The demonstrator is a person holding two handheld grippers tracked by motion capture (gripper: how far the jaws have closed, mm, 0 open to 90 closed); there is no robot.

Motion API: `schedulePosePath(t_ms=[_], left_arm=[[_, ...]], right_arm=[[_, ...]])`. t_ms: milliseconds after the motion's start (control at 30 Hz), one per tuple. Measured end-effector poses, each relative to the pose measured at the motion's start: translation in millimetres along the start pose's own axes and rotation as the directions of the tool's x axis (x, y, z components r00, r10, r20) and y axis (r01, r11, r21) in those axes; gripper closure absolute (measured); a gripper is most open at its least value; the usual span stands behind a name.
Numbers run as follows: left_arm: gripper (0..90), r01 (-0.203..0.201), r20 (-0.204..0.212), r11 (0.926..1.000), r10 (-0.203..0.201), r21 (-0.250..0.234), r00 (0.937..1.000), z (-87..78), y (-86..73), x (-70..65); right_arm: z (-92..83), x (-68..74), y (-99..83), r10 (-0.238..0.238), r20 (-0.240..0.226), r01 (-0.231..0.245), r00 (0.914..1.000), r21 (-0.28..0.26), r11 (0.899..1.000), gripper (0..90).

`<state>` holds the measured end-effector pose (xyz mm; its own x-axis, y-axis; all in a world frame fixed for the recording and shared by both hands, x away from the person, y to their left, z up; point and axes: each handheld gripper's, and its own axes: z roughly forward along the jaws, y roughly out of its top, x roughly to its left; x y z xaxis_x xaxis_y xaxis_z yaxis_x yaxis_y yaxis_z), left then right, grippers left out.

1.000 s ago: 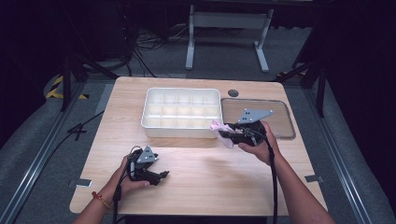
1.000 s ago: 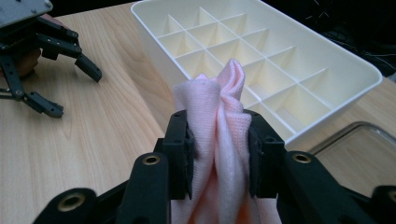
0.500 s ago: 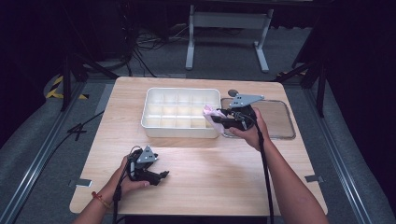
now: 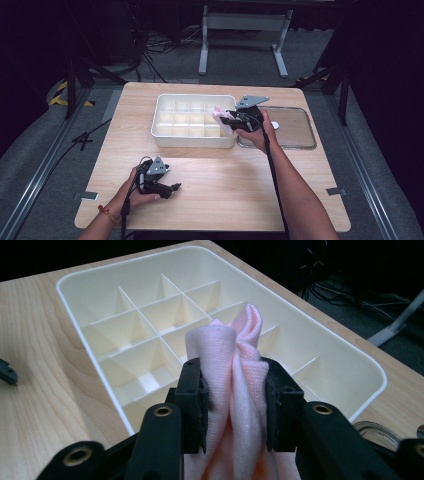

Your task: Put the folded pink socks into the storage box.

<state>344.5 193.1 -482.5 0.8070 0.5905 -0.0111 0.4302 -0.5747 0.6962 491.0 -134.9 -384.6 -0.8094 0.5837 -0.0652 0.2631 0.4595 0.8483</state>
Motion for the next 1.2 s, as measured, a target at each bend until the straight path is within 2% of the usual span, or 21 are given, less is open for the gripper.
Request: schedulePosePath(t_ms=[100, 367, 533, 667, 700, 733, 800, 900, 1000, 1067, 1200], left_arm=[[19.5, 0.004, 0.000, 1.0000, -0.004, -0.003, 1.0000, 0.2, -0.1, -0.2], [19.5, 0.000, -0.001, 1.0000, 0.000, -0.001, 1.0000, 0.1, -0.1, -0.1], [19.4, 0.003, 0.000, 1.0000, -0.003, -0.003, 1.0000, 0.3, -0.1, -0.3], [19.5, 0.004, 0.000, 1.0000, -0.004, -0.004, 1.0000, 0.3, -0.1, -0.3], [19.5, 0.004, 0.000, 1.0000, -0.004, -0.004, 1.0000, 0.3, -0.1, -0.3], [19.5, 0.003, 0.000, 1.0000, -0.003, -0.004, 1.0000, 0.3, -0.1, -0.3], [19.4, 0.003, 0.000, 1.0000, -0.003, -0.004, 1.0000, 0.3, -0.1, -0.3], [19.5, 0.004, 0.000, 1.0000, -0.004, -0.004, 1.0000, 0.3, -0.1, -0.3], [19.5, 0.004, 0.000, 1.0000, -0.004, -0.004, 1.0000, 0.3, -0.2, -0.4], [19.4, 0.003, 0.000, 1.0000, -0.003, -0.004, 1.0000, 0.2, -0.2, -0.4], [19.4, 0.002, 0.000, 1.0000, -0.002, -0.004, 1.0000, 0.2, -0.2, -0.3]], right_arm=[[7.1, -2.5, -3.8, 0.013, -0.004, -0.013, 0.9999, 0.021, 1.000, 66.3], [16.2, -2.5, -15.1, 0.005, -0.008, -0.004, 1.0000, 0.058, 0.998, 65.7], [15.4, -4.5, -17.2, -0.033, -0.007, 0.033, 0.9994, 0.111, 0.993, 64.7], [19.9, -4.6, -16.9, -0.076, -0.021, 0.078, 0.9969, 0.175, 0.981, 64.7], [19.9, -4.6, -16.9, -0.076, -0.021, 0.078, 0.9969, 0.175, 0.981, 64.7], [23.4, -3.6, -16.0, -0.097, -0.033, 0.102, 0.9947, 0.209, 0.973, 64.2], [24.7, -2.9, -15.3, -0.098, -0.029, 0.102, 0.9948, 0.220, 0.970, 63.2], [26.9, -4.8, -13.2, -0.070, -0.032, 0.075, 0.9971, 0.248, 0.966, 60.1], [26.0, -7.0, -11.4, -0.064, -0.032, 0.071, 0.9974, 0.277, 0.958, 54.9], [25.8, -7.2, -9.9, -0.066, -0.025, 0.071, 0.9975, 0.295, 0.953, 54.9], [23.3, -3.2, -4.0, -0.124, -0.021, 0.124, 0.9920, 0.350, 0.928, 57.5]])
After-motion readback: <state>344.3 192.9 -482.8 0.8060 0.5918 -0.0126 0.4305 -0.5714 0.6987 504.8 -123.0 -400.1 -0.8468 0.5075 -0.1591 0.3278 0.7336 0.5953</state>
